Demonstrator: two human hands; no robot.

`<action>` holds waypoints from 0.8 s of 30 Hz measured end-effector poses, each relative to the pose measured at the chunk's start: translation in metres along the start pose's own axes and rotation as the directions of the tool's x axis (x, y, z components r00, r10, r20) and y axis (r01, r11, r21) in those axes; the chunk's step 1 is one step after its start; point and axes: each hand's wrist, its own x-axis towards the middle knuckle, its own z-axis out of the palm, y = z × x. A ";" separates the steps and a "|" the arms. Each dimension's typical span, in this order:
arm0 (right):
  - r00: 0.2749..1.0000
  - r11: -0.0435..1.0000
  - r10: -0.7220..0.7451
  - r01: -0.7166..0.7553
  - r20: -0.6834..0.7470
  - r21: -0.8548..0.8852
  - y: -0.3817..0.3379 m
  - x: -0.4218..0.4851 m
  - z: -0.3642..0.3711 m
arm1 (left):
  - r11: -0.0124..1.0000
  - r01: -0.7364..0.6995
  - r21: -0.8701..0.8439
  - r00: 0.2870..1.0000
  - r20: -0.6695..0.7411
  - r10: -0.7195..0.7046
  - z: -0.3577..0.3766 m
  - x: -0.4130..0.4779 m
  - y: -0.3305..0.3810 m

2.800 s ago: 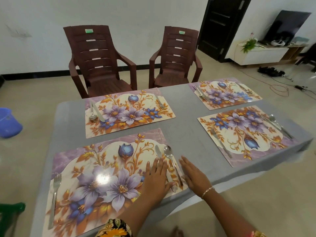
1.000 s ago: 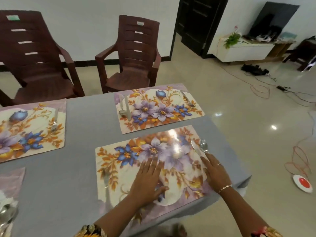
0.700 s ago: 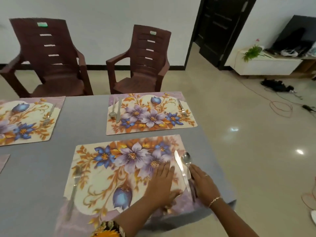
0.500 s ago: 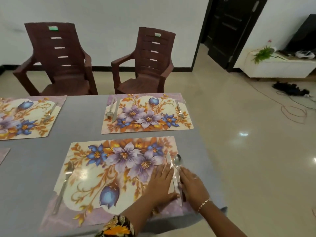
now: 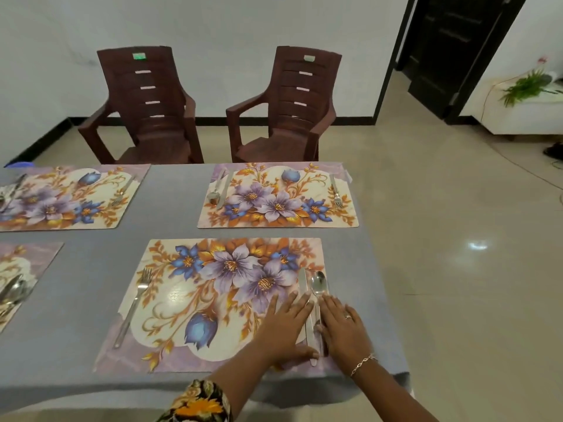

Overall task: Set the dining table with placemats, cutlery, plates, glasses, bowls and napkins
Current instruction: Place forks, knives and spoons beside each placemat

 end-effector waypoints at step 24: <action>0.867 0.866 -0.497 0.498 0.031 -0.050 -0.088 -0.007 0.051 | 0.795 0.546 -0.266 0.799 -0.120 -0.589 0.047 -0.130 -0.120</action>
